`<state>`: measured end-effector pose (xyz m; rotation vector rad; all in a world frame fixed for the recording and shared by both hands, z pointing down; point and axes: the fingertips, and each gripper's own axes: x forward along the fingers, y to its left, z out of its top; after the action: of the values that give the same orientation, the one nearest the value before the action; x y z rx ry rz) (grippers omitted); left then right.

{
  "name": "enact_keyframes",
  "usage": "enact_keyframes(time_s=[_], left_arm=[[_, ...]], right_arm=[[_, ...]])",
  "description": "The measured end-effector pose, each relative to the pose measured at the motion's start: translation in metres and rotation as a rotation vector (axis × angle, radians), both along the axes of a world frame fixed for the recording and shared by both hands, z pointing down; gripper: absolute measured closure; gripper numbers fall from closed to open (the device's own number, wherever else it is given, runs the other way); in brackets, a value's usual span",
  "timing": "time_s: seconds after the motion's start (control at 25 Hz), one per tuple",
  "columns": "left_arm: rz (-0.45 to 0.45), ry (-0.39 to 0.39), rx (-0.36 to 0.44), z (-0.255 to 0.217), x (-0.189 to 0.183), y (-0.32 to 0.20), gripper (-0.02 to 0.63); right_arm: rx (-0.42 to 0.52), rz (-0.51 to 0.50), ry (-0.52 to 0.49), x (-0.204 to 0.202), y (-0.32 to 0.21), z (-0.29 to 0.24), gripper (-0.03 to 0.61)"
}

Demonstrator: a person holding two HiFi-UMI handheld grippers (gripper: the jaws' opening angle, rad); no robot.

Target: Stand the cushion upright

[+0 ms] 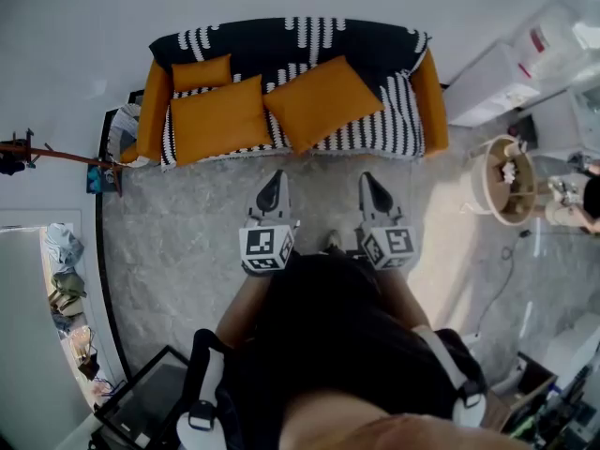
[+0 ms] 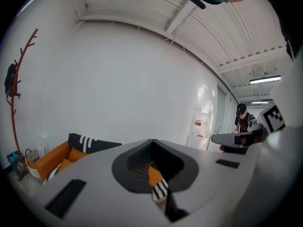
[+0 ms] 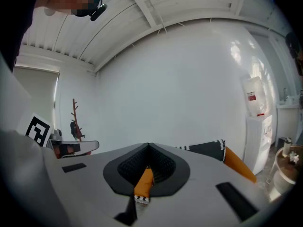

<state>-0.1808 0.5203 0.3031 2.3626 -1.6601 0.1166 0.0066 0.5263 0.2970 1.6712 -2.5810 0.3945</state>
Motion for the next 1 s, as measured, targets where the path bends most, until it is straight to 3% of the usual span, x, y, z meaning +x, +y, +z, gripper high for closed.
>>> enact_keyframes(time_s=[0.44,0.68,1.0], left_arm=[[-0.096,-0.045,-0.017,0.017,0.039,-0.01,0.62],[-0.143,-0.052,-0.025,0.018,0.06,-0.015,0.62],[-0.145,-0.06,-0.064,0.034,0.065,-0.029,0.62]], right_arm=[[-0.032,-0.071,0.023,0.048,-0.022,0.021,0.586],[-0.043,-0.15,0.018,0.056,-0.035,0.031,0.586],[-0.048,-0.164,0.001,0.06,-0.062,0.035,0.586]])
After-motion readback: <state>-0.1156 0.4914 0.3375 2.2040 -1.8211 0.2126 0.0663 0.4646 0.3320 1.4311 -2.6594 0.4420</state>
